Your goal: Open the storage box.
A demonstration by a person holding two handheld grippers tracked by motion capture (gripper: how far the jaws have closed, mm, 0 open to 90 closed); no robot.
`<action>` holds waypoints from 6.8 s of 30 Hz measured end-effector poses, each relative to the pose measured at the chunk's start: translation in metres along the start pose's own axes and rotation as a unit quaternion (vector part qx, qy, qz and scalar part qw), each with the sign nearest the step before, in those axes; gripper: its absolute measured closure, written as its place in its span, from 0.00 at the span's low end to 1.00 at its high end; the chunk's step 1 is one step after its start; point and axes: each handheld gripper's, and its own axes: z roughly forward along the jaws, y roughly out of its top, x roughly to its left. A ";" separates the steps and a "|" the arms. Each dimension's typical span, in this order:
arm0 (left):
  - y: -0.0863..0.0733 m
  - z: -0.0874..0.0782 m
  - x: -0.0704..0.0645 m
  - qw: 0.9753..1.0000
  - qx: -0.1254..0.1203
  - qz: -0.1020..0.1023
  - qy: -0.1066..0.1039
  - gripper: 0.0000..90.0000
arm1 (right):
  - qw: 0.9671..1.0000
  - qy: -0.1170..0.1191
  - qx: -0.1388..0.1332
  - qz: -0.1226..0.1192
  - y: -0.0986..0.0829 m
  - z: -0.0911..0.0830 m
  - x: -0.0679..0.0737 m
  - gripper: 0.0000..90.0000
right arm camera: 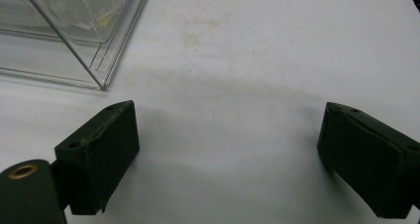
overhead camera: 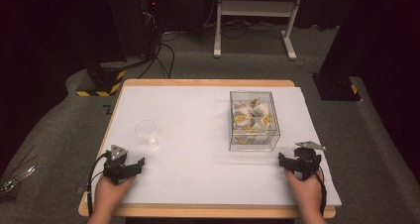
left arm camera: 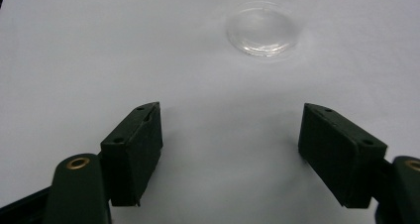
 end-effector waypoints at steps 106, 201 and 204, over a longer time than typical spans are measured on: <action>0.000 0.001 0.000 1.000 0.000 0.001 -0.004 0.26 | 0.996 0.052 -0.059 -0.048 -0.005 -0.036 0.040 0.16; 0.001 0.001 0.001 1.000 0.002 0.003 -0.009 0.26 | 0.992 -0.026 -0.119 0.014 0.053 -0.024 0.141 0.33; 0.001 0.001 0.001 1.000 0.002 0.005 -0.008 0.26 | 0.992 -0.030 -0.121 0.013 0.052 -0.025 0.143 0.35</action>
